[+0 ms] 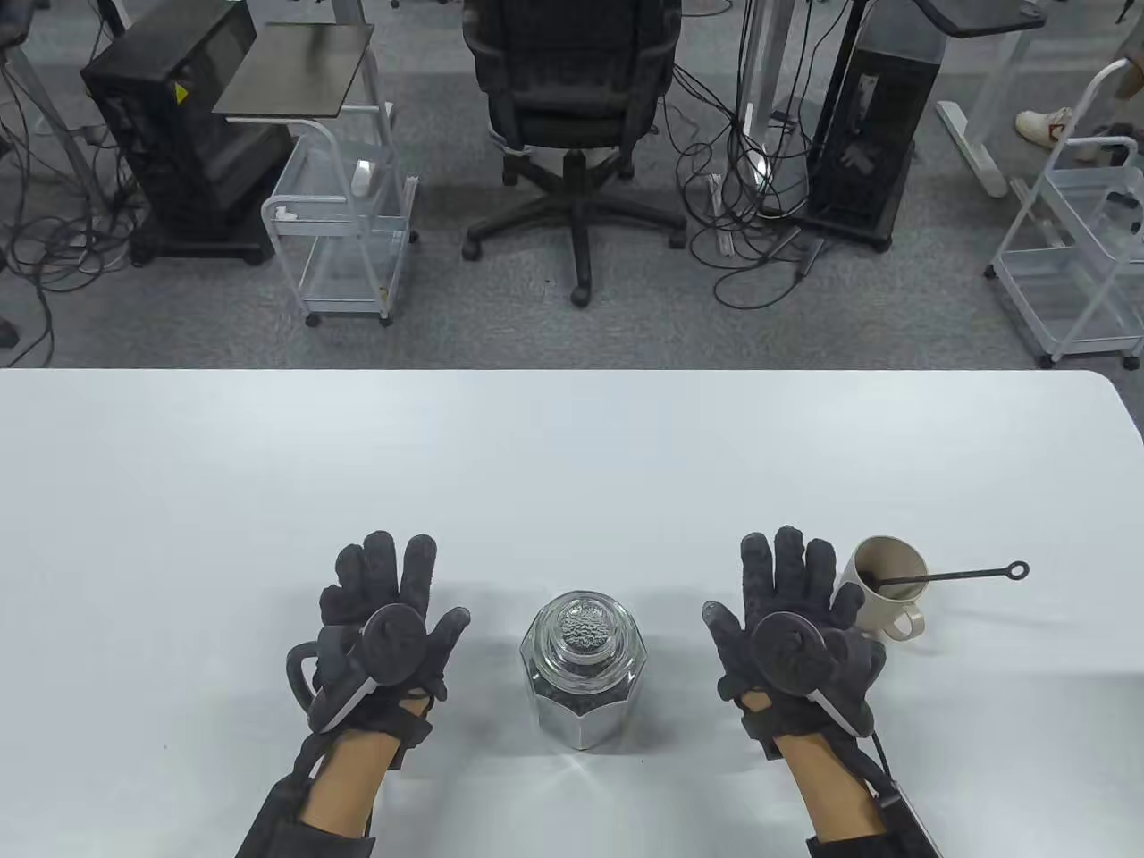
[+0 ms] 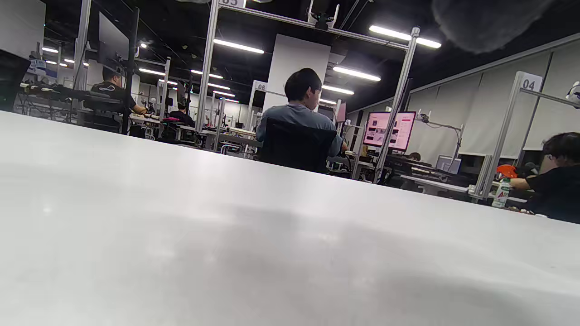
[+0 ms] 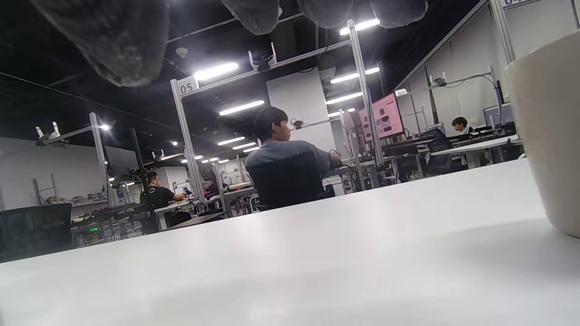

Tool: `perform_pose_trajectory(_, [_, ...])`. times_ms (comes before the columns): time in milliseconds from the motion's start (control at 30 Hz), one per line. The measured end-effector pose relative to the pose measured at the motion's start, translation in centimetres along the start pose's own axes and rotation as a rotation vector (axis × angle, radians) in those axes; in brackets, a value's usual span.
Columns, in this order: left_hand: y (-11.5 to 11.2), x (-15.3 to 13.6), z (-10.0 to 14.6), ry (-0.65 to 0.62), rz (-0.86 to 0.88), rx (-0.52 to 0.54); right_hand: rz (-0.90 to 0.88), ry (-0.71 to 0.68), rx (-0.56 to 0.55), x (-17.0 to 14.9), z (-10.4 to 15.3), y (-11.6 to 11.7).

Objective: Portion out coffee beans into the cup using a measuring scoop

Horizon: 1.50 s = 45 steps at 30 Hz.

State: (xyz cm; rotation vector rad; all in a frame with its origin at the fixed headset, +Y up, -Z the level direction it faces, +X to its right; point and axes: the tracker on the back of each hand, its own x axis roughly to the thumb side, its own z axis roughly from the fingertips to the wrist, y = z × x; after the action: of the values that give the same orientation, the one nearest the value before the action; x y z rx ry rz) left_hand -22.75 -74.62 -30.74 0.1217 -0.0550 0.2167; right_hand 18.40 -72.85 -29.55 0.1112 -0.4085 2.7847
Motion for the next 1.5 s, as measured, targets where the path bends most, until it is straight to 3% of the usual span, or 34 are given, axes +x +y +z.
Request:
perform_pose_trajectory(400, [-0.1, 0.2, 0.0, -0.009, 0.015, 0.002, -0.045, 0.019, -0.021, -0.5, 0.0, 0.0])
perform_pose_trajectory(567, [1.7, 1.1, 0.7, -0.055, 0.119, 0.094, -0.062, 0.031, -0.032, -0.9, 0.0, -0.1])
perform_pose_trajectory(833, [5.7, 5.6, 3.6, -0.284, 0.428, 0.238, -0.083, 0.037, -0.067, -0.9, 0.0, -0.3])
perform_pose_trajectory(1033, [5.3, 10.5, 4.5, -0.422, 0.565, 0.084, -0.119, 0.041, -0.057, -0.9, 0.0, 0.0])
perform_pose_trajectory(1133, [4.5, 11.9, 4.3, -0.44, 0.491, 0.04, -0.124, 0.041, -0.055, -0.9, 0.0, -0.1])
perform_pose_trajectory(1233, [3.4, 12.5, 3.7, -0.444, 0.402, 0.012, -0.135, 0.038, -0.052, -0.9, 0.0, 0.0])
perform_pose_trajectory(1367, [2.1, 12.7, 3.0, -0.442, 0.451, -0.037, -0.14, 0.035, -0.049, -0.9, 0.0, 0.0])
perform_pose_trajectory(1500, [2.1, 12.7, 2.9, -0.443, 0.433, -0.016, -0.149, 0.035, -0.036, -0.9, -0.1, 0.1])
